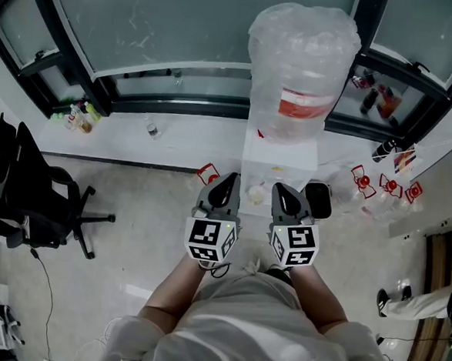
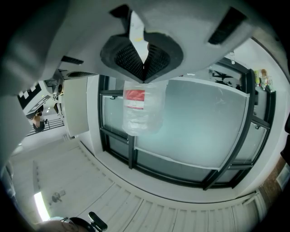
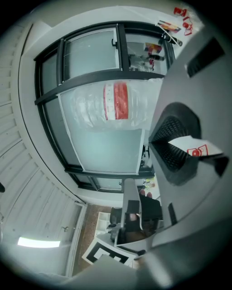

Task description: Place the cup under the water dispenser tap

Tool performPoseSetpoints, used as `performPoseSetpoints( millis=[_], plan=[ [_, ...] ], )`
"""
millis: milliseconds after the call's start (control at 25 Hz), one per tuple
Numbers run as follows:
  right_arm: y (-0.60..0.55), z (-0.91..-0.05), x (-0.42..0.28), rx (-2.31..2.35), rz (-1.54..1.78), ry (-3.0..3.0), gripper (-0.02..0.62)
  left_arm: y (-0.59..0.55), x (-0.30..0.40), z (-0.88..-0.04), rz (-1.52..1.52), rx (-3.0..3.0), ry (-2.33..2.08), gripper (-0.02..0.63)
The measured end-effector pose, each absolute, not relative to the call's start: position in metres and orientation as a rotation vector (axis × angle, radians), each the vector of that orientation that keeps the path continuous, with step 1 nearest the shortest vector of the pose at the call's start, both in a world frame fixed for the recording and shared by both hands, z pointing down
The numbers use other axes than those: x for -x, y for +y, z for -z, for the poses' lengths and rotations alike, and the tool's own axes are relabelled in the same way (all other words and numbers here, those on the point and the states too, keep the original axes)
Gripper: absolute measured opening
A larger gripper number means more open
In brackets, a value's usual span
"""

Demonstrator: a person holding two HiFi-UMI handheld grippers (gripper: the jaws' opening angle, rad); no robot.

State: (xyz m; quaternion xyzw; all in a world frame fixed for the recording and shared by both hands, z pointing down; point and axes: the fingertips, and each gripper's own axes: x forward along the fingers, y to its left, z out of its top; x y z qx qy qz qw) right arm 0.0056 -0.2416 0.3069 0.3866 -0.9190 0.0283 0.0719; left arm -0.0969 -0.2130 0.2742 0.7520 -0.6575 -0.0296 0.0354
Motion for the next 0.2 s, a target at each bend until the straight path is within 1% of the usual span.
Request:
performPoseSetpoints(
  millis=[200],
  plan=[
    [-0.2450, -0.3070, -0.0030, -1.174, -0.093, -2.757, 0.028, -0.2154, 0.1018, -0.2778, 0.057, -2.312, -2.043, 0.020]
  ],
)
